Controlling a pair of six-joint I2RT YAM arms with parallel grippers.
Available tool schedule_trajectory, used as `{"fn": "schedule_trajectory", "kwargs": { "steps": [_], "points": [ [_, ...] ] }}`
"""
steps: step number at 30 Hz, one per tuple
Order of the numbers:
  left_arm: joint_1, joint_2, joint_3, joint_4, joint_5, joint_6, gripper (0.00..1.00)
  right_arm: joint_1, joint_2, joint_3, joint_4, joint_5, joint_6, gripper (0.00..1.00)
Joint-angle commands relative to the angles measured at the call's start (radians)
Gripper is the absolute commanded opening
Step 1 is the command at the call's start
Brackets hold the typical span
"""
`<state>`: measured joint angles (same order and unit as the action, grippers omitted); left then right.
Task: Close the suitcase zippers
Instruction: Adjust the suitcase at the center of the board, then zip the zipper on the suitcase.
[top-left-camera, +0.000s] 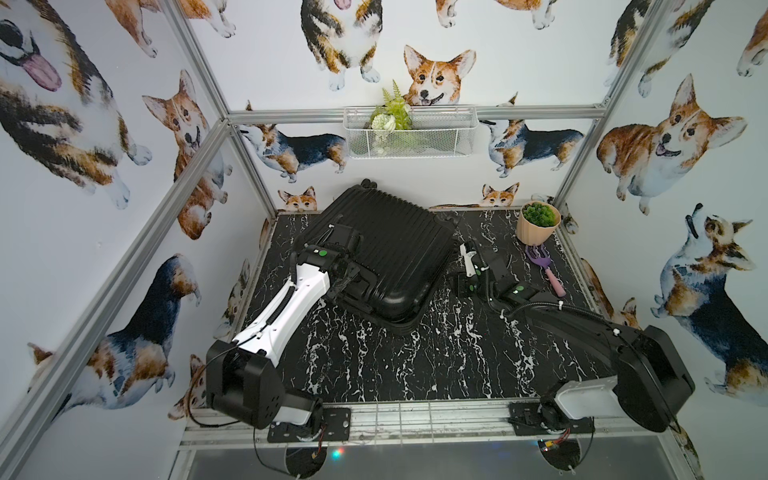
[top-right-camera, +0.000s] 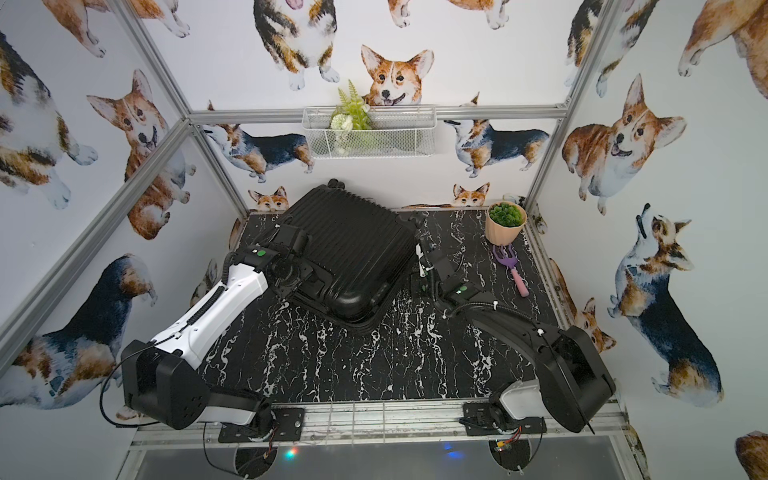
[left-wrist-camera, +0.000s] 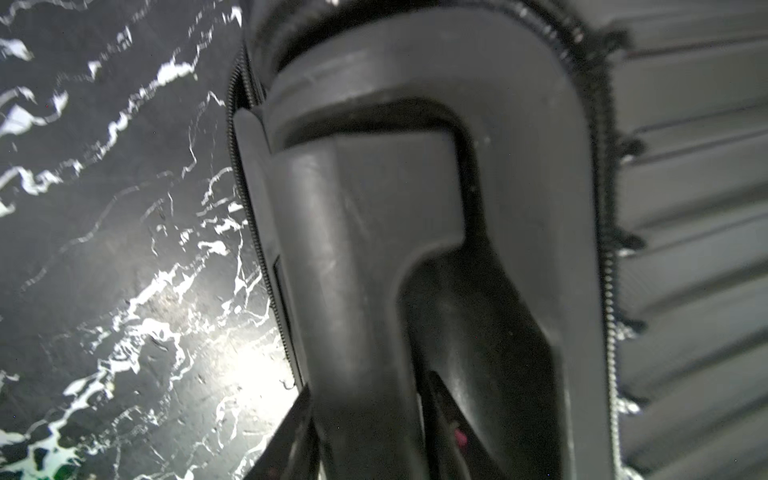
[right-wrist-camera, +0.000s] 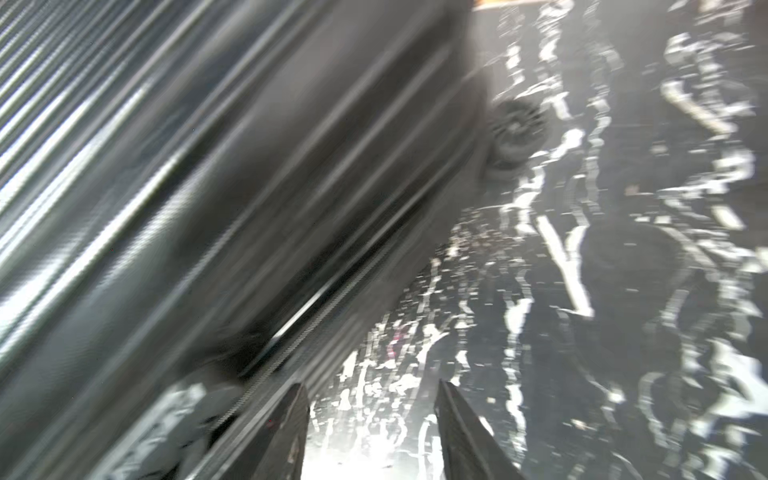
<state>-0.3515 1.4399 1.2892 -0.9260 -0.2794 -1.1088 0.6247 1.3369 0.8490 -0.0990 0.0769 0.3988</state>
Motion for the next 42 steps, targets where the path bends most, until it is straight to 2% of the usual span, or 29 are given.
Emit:
{"fn": "schedule_trajectory", "kwargs": {
  "steps": [1,6,9,12,16,20,26,32,38,42],
  "points": [
    [0.063,0.019,0.049,0.030,-0.062,0.195,0.22,-0.069,-0.072,-0.043,-0.063,-0.003,-0.038,0.53],
    [0.148,0.040,0.071,0.165,0.026,0.414,0.22,-0.122,-0.171,-0.122,-0.065,-0.048,-0.080,0.54],
    [0.213,0.056,0.068,0.273,0.166,0.570,0.21,-0.124,-0.195,-0.158,-0.056,-0.074,-0.093,0.54],
    [0.281,0.092,0.076,0.340,0.367,0.707,0.17,-0.127,-0.203,-0.203,-0.015,-0.128,-0.097,0.55],
    [0.337,0.168,0.132,0.338,0.541,0.833,0.13,-0.129,-0.194,-0.245,0.053,-0.198,-0.113,0.55],
    [0.367,0.280,0.254,0.261,0.697,0.965,0.13,-0.132,-0.154,-0.285,0.151,-0.258,-0.121,0.54],
    [0.407,0.421,0.433,0.130,0.795,1.085,0.14,-0.133,-0.118,-0.377,0.349,-0.262,-0.134,0.47],
    [0.426,0.550,0.588,0.018,0.809,1.122,0.14,-0.133,-0.113,-0.519,0.637,-0.345,-0.187,0.40],
    [0.424,0.553,0.606,0.009,0.824,1.109,0.14,-0.132,-0.051,-0.542,0.791,-0.456,-0.243,0.38],
    [0.424,0.554,0.614,0.003,0.821,1.112,0.13,-0.134,0.034,-0.541,0.935,-0.476,-0.246,0.37]
  ]
}}
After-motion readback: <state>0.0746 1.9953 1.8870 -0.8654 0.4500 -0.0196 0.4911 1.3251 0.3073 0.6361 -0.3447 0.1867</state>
